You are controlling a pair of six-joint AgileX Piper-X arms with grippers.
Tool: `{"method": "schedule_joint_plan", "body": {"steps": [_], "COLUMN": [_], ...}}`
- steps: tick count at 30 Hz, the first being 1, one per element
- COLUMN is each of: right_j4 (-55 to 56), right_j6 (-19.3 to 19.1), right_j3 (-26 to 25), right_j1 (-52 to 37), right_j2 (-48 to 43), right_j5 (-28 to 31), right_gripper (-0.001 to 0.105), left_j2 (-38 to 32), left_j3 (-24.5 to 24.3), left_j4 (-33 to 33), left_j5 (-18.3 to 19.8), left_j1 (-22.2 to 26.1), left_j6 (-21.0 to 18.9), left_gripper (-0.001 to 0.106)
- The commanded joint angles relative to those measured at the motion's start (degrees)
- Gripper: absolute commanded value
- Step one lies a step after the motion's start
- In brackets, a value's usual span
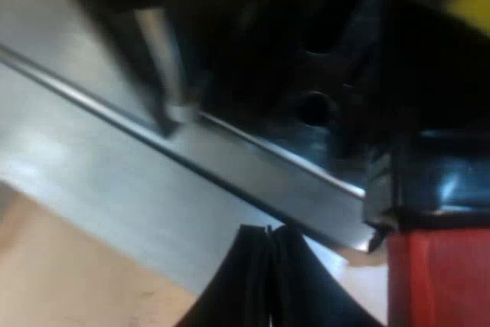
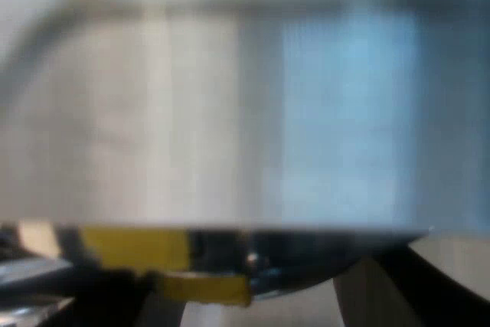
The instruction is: Put the handle in the coffee machine
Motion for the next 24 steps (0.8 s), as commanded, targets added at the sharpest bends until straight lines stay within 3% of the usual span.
{"method": "schedule_joint_plan", "body": {"steps": [1, 4, 8, 15, 18, 22, 24], "right_j4": [-4.76, -4.76, -4.76, -4.76, -4.76, -4.76, -4.76], "right_j6": [-1.52, -1.56, -1.56, -1.56, -1.56, -1.45, -1.48], "right_j3": [-0.80, -0.80, -0.80, -0.80, -0.80, -0.80, -0.80], "right_j1": [0.02, 0.02, 0.02, 0.02, 0.02, 0.02, 0.02], "right_j2": [-1.91, -1.91, -1.91, -1.91, -1.91, -1.91, -1.91], "right_j5": [0.34, 0.34, 0.34, 0.34, 0.34, 0.54, 0.54], "right_gripper": [0.048, 0.048, 0.048, 0.048, 0.048, 0.048, 0.048], "left_j2": [-0.49, -0.84, -2.34, -4.96, -6.02, -5.98, -6.19], "left_j3": [-0.32, -0.32, -0.32, -0.32, -0.32, 0.24, 1.09], "left_j4": [3.10, 3.81, 6.02, 7.02, 9.18, 9.18, 9.48], "left_j5": [-0.35, -0.35, 2.70, 2.25, 3.31, 5.44, 4.22], "left_j1": [-0.44, -0.44, -1.31, -3.87, -4.92, -5.05, -6.58], "left_j6": [-0.04, -0.04, -0.04, -0.69, -4.96, -7.13, -8.23], "left_gripper": [0.000, 0.000, 0.000, 0.000, 0.000, 0.000, 0.000]}}
